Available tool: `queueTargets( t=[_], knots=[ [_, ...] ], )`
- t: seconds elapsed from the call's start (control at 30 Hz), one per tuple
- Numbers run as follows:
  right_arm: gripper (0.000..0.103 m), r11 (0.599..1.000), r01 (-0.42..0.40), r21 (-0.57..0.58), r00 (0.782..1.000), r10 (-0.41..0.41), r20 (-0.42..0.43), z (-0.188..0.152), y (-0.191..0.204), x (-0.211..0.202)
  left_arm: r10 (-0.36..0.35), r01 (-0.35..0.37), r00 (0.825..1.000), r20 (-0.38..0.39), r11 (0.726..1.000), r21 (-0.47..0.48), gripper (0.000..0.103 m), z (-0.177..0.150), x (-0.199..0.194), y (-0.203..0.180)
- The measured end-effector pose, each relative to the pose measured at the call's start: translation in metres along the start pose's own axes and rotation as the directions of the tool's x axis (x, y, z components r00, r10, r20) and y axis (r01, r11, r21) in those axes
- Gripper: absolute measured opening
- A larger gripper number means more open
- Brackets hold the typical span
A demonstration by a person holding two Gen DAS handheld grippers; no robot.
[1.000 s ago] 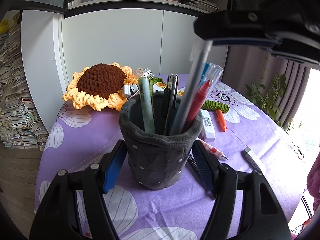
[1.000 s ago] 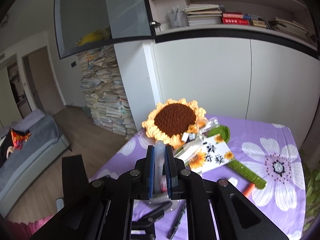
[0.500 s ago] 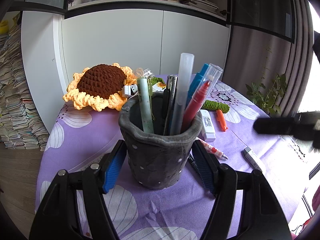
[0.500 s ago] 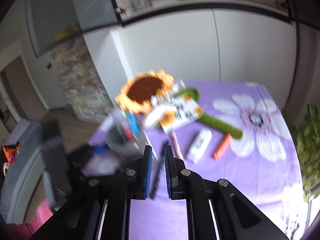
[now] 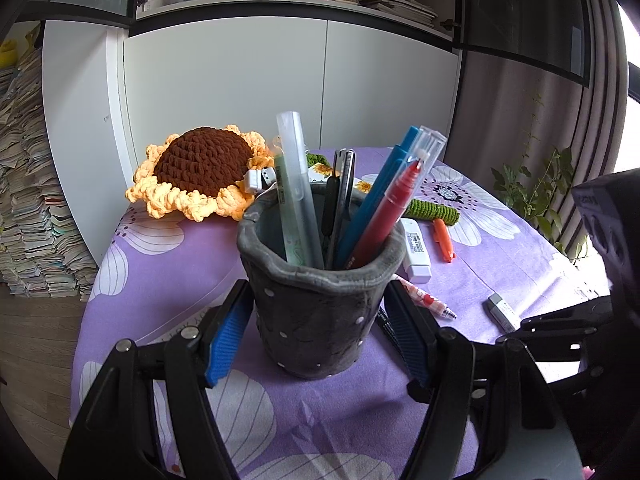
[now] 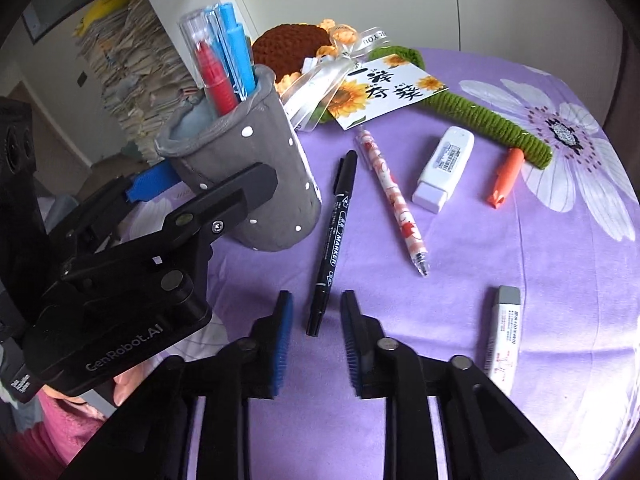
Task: Organize stationery
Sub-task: 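Move the right tool to the black marker and close on it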
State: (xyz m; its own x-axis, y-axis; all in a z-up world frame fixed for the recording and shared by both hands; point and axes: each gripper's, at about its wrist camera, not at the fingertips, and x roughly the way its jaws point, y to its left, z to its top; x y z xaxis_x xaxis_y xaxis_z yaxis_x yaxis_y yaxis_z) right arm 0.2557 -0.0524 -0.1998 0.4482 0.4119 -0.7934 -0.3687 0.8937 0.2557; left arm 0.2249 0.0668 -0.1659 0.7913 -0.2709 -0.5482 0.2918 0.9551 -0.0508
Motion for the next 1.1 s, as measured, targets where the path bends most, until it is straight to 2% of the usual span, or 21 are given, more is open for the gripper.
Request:
queueTargets(
  t=[0.07,0.17,0.27,0.4,0.57,0.63,0.73,0.8,0.83,0.97,1.1],
  knots=[
    [0.027,0.999,0.027,-0.027,1.0,-0.027,-0.006,-0.002,0.004,0.004,-0.001,0.001,1.0,-0.001,1.0,-0.001,0.068,0.0,0.0,0.0],
    [0.01,0.992,0.105,-0.064,0.994,-0.106,0.001,-0.003,0.01,0.007,-0.001,0.001,1.0,-0.001,1.0,-0.002,0.068,0.0,0.0,0.0],
    [0.01,0.993,0.108,-0.047,0.994,-0.109,-0.023,-0.008,0.003,-0.002,0.0,0.0,1.0,-0.001,1.0,0.0,0.068,0.0,0.0,0.0],
    [0.01,0.989,0.121,-0.088,0.99,-0.127,-0.068,-0.025,-0.006,-0.027,0.0,0.0,1.0,-0.001,1.0,0.0,0.068,0.0,0.0,0.0],
    [0.01,0.977,0.12,-0.175,0.97,-0.153,-0.19,-0.059,-0.011,-0.048,0.001,-0.001,1.0,-0.001,1.0,0.001,0.068,0.0,0.0,0.0],
    [0.01,0.967,0.132,-0.219,0.963,-0.178,-0.202,-0.068,-0.006,-0.052,0.002,-0.002,1.0,0.0,1.0,0.002,0.067,0.0,0.0,0.0],
    [0.019,0.971,0.133,-0.198,0.976,-0.163,-0.147,-0.06,-0.008,-0.06,0.003,-0.003,1.0,0.001,1.0,0.003,0.067,0.0,-0.001,0.0],
    [0.039,0.98,0.127,-0.154,0.984,-0.145,-0.107,-0.044,-0.011,-0.06,0.002,-0.002,1.0,0.0,1.0,0.002,0.067,0.0,0.0,0.0],
    [0.041,0.983,0.123,-0.139,0.986,-0.137,-0.098,-0.037,-0.013,-0.057,0.002,-0.002,1.0,0.0,1.0,0.002,0.067,0.0,-0.001,0.0],
    [0.042,0.983,0.135,-0.125,0.985,-0.146,-0.087,-0.005,-0.013,-0.037,0.0,0.0,1.0,-0.002,1.0,0.0,0.068,0.0,0.0,0.0],
    [0.042,0.981,0.13,-0.141,0.983,-0.146,-0.113,0.006,-0.008,-0.018,0.0,0.0,1.0,-0.005,1.0,0.0,0.068,0.0,0.0,0.0]
  ],
)
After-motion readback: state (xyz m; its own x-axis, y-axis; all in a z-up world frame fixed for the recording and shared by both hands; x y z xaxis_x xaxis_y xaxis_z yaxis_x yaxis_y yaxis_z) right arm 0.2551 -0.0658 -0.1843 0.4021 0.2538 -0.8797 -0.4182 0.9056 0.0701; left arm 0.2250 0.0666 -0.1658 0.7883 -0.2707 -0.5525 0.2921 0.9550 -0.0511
